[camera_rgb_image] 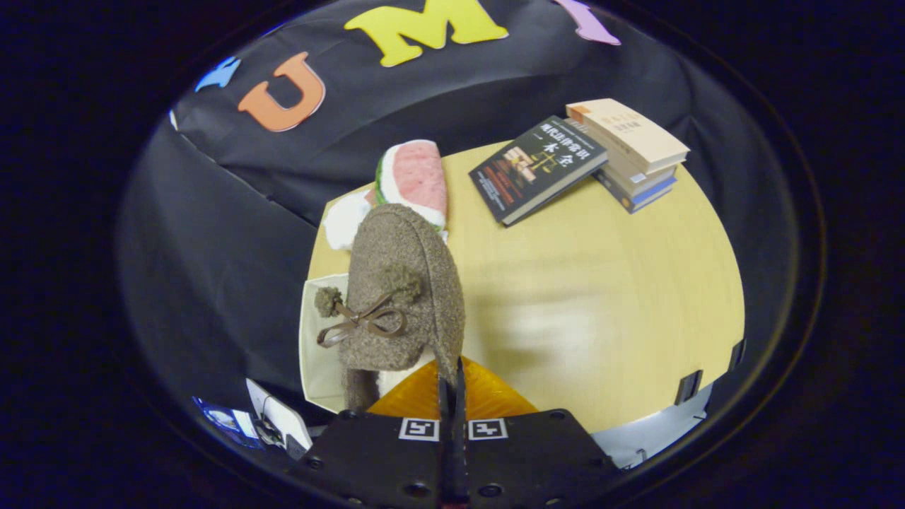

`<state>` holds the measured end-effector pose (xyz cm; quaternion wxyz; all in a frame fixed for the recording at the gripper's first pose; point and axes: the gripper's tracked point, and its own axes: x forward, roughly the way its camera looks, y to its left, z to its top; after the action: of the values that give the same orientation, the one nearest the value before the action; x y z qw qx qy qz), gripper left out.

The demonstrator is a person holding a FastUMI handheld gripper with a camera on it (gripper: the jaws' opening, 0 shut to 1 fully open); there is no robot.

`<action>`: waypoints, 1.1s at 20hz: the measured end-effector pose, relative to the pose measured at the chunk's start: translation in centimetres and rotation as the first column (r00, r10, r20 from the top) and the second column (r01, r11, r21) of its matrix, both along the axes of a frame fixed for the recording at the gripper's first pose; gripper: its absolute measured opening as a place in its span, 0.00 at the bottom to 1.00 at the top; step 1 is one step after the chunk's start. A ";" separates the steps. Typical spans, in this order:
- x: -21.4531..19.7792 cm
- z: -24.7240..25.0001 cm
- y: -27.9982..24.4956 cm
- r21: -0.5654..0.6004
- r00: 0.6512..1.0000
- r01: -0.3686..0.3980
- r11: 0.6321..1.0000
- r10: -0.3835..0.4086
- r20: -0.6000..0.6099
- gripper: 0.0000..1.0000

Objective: Open the storage box then place both shoes into the box .Put the left shoe in first, then the right shoe, with the right side of both shoes facing outward in a uniform manner.

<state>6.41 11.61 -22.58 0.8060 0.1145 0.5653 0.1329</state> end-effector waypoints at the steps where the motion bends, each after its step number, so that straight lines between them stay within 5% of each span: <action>1: -0.4 0.1 1.7 0.002 1.000 -0.011 1.000 0.011 0.002 0.00; 9: -2.1 -4.8 12.4 -0.060 0.999 -0.008 0.998 0.005 -0.042 0.00; 15: -1.3 -10.5 13.2 -0.251 0.998 0.035 0.967 -0.047 -0.044 0.01; 22: -0.7 -13.4 14.0 -0.298 0.992 0.085 0.951 -0.110 -0.067 0.00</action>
<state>5.67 25.63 -35.99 0.7956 0.0264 0.6052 0.0025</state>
